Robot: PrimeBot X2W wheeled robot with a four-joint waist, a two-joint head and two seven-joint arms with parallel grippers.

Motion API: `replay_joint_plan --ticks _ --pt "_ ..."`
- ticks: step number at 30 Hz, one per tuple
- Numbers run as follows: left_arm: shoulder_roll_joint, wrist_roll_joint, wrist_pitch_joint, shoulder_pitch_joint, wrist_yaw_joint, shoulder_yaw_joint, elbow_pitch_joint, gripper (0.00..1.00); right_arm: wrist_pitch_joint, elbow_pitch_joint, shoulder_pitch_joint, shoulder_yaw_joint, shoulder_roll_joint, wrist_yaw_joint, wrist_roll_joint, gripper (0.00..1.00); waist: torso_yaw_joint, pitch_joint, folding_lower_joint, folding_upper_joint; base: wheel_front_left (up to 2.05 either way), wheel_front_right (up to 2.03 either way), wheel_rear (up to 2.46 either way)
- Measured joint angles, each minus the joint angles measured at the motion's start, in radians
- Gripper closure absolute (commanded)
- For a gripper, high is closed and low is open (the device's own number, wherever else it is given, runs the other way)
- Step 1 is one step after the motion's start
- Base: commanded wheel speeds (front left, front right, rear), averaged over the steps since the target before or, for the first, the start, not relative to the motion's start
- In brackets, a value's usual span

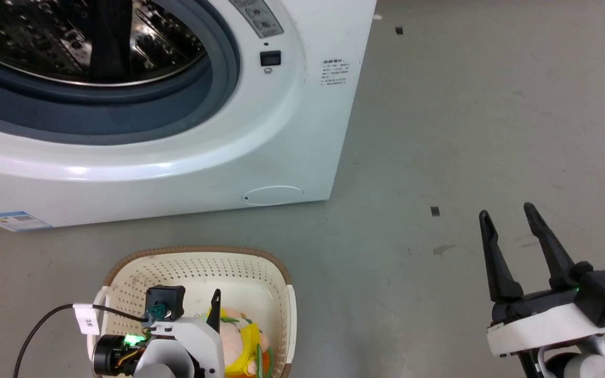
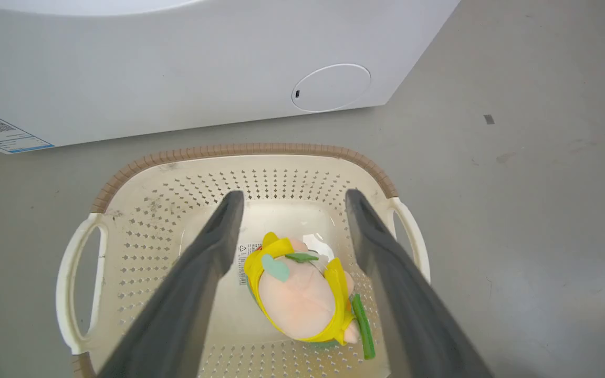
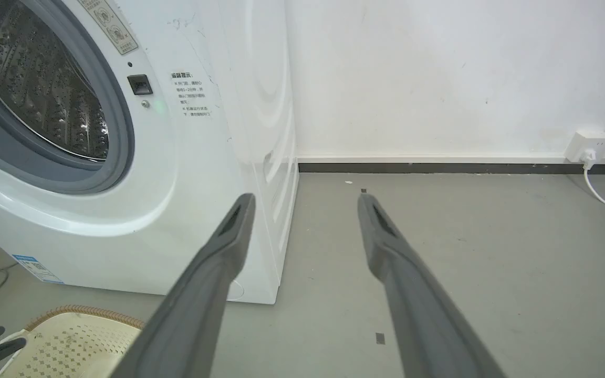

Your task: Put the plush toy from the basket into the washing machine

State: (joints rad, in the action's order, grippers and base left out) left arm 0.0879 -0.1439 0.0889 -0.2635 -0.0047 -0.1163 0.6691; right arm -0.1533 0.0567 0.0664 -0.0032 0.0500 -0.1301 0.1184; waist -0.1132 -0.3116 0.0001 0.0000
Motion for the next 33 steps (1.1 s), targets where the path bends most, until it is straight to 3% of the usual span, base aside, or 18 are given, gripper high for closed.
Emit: replay_joint_plan --ticks 21,33 --pt "0.025 -0.087 -0.114 -0.168 -0.033 -0.024 0.317 0.0 -0.044 0.048 0.059 0.008 0.0 0.0 0.052 0.0 -0.056 -0.189 0.0 0.0 0.0 0.0 0.0" --pt "0.048 -0.142 -0.15 -0.278 -0.027 -0.031 0.443 0.0 -0.071 0.095 0.09 0.038 0.0 0.0 0.093 0.0 -0.083 -0.314 0.0 0.0 0.0 0.0 0.0"
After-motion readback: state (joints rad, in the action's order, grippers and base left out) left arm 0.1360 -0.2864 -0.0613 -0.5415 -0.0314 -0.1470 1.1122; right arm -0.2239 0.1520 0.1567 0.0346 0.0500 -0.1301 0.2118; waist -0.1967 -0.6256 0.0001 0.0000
